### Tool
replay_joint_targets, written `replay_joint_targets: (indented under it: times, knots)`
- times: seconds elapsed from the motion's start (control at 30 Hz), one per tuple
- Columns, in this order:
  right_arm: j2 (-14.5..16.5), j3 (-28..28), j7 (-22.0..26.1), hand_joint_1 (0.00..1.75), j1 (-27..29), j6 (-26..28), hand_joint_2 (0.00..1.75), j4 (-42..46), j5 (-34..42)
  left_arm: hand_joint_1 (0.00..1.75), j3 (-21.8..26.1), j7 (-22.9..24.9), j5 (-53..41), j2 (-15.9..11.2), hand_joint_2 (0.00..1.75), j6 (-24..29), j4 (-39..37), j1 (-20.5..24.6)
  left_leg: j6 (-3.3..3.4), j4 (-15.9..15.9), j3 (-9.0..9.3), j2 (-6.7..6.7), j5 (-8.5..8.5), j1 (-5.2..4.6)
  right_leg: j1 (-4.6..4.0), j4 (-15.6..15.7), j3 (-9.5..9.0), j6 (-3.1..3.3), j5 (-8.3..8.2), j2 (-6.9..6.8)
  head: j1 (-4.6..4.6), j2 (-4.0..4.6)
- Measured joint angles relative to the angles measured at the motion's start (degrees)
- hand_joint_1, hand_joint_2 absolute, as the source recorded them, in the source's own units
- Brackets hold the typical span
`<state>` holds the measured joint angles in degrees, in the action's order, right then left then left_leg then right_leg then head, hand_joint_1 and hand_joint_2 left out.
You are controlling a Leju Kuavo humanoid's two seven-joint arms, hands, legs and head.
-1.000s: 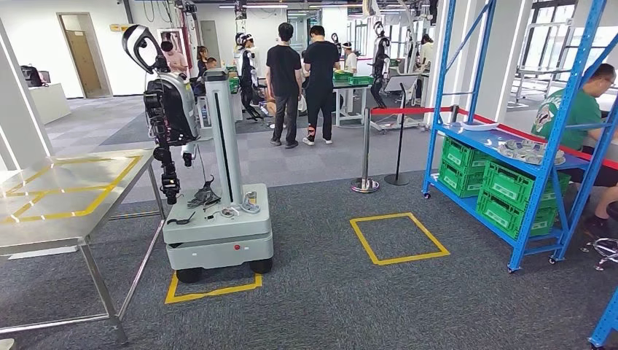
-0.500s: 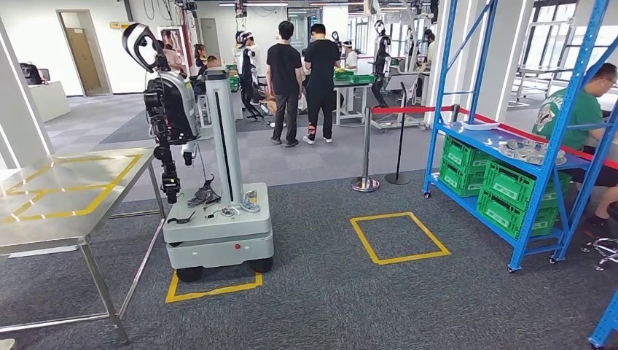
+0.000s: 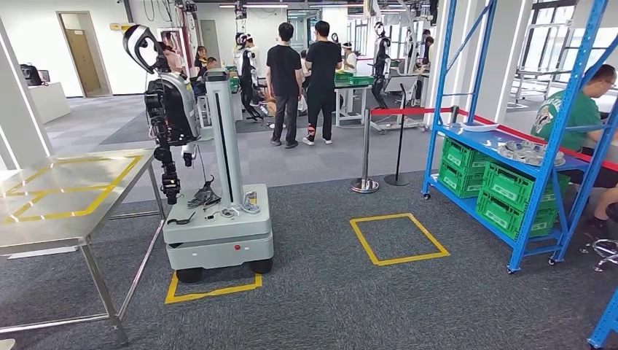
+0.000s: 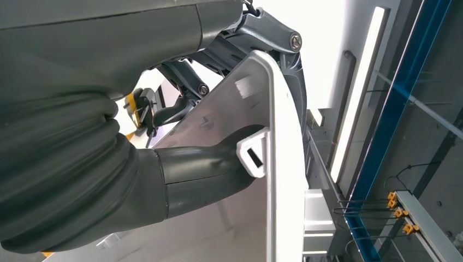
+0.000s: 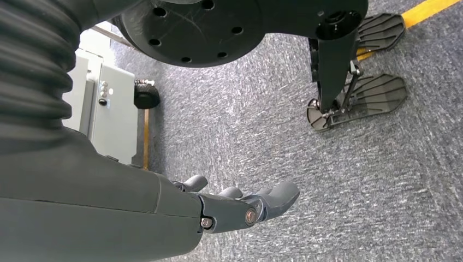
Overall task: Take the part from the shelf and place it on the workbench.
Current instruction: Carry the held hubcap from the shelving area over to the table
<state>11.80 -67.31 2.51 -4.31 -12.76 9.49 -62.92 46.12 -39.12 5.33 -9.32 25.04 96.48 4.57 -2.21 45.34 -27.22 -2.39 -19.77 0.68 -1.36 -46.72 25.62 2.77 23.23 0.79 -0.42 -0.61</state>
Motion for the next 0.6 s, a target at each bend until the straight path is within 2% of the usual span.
replay_joint_targets:
  times: [0.33, 0.6]
  knots:
    - [-0.02, -0.10, 0.54, 0.00, 0.01, -0.24, 1.75, 0.00, 0.35, 1.75, -1.93, 0.14, -0.88, -0.91, 1.75, 0.58, -1.13, 1.18, -0.03, -0.47, 0.24, 0.00, 0.19, 0.00, 0.01, 0.51, -0.24, -0.01, -0.21, 0.00, 0.00, 0.00]
    - [-0.02, -0.21, 0.71, 0.00, 0.02, -0.25, 1.75, 0.00, 0.58, 1.75, -3.63, 0.14, -2.03, -0.93, 1.75, 1.32, -2.39, 2.59, -0.05, -2.77, 1.42, 0.00, 1.18, 0.00, 0.01, 2.74, -1.40, -0.02, -1.18, 0.01, 0.00, 0.00]
